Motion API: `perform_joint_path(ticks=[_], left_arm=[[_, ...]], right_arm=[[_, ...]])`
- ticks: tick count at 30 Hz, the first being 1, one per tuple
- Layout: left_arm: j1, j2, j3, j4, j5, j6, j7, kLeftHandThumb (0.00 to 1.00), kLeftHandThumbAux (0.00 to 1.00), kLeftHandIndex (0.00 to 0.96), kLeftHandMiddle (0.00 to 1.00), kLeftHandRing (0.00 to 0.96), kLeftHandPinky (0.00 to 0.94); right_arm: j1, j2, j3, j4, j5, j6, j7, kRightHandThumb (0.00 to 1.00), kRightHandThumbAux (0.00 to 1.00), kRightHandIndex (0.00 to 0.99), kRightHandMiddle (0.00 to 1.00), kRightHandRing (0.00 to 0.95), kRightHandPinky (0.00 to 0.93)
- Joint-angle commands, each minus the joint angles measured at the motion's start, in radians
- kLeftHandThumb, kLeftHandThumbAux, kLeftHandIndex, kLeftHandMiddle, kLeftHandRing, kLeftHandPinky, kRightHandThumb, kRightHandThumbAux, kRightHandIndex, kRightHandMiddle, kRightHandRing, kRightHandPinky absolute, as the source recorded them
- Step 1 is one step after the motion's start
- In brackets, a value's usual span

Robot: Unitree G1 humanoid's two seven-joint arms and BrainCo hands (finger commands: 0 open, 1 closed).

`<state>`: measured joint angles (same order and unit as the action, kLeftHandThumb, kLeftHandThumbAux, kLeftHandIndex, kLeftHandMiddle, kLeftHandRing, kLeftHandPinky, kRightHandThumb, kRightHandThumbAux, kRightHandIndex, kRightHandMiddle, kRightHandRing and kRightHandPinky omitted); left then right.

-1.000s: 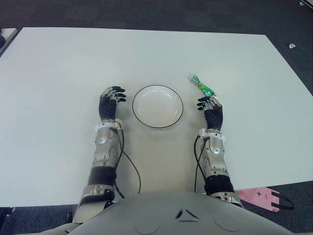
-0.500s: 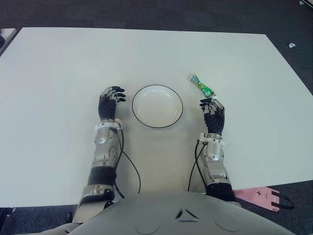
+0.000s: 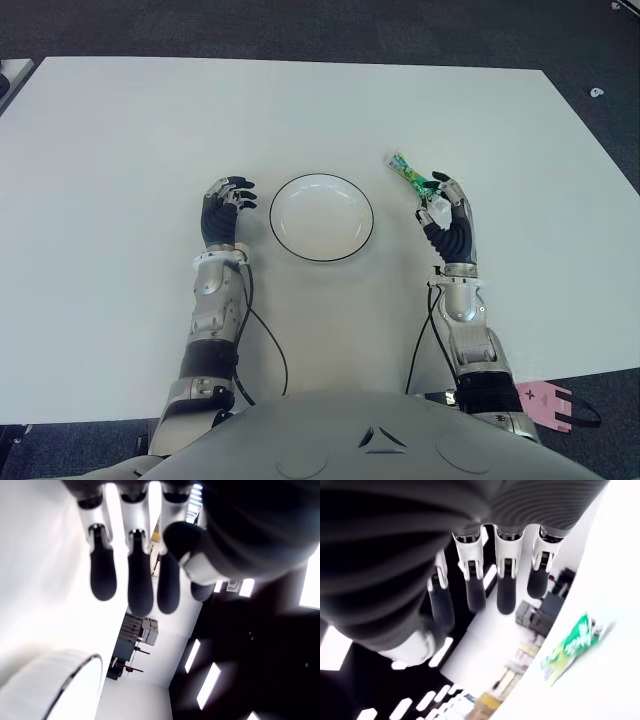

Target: Put the toothpaste on the table into the plate.

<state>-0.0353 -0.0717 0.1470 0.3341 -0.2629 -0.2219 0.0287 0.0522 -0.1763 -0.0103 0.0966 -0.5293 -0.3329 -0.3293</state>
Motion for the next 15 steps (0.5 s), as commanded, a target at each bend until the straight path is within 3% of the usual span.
perform_joint_path(ticks=[1,7,15], left_arm=[[0.077,-0.052,0.015,0.103,-0.004,0.133,0.056,0.842,0.673,0.447,0.469,0.539,0.531],[0.075,-0.052,0.019,0.108,-0.008,0.124,0.055,0.841,0.673,0.444,0.469,0.535,0.526],[0.082,-0.057,0.013,0.105,-0.004,0.103,0.047,0.841,0.674,0.439,0.471,0.539,0.532]], right_arm=[[-0.032,-0.028,0.011,-0.020,-0.041,0.039,-0.004,0.485,0.523,0.057,0.082,0.095,0.105],[-0.042,-0.050,0.019,-0.048,-0.048,0.059,0.014,0.478,0.415,0.005,0.010,0.014,0.023],[-0.079,-0.079,0.014,-0.060,-0.039,0.115,0.059,0.522,0.261,0.000,0.000,0.000,0.000]])
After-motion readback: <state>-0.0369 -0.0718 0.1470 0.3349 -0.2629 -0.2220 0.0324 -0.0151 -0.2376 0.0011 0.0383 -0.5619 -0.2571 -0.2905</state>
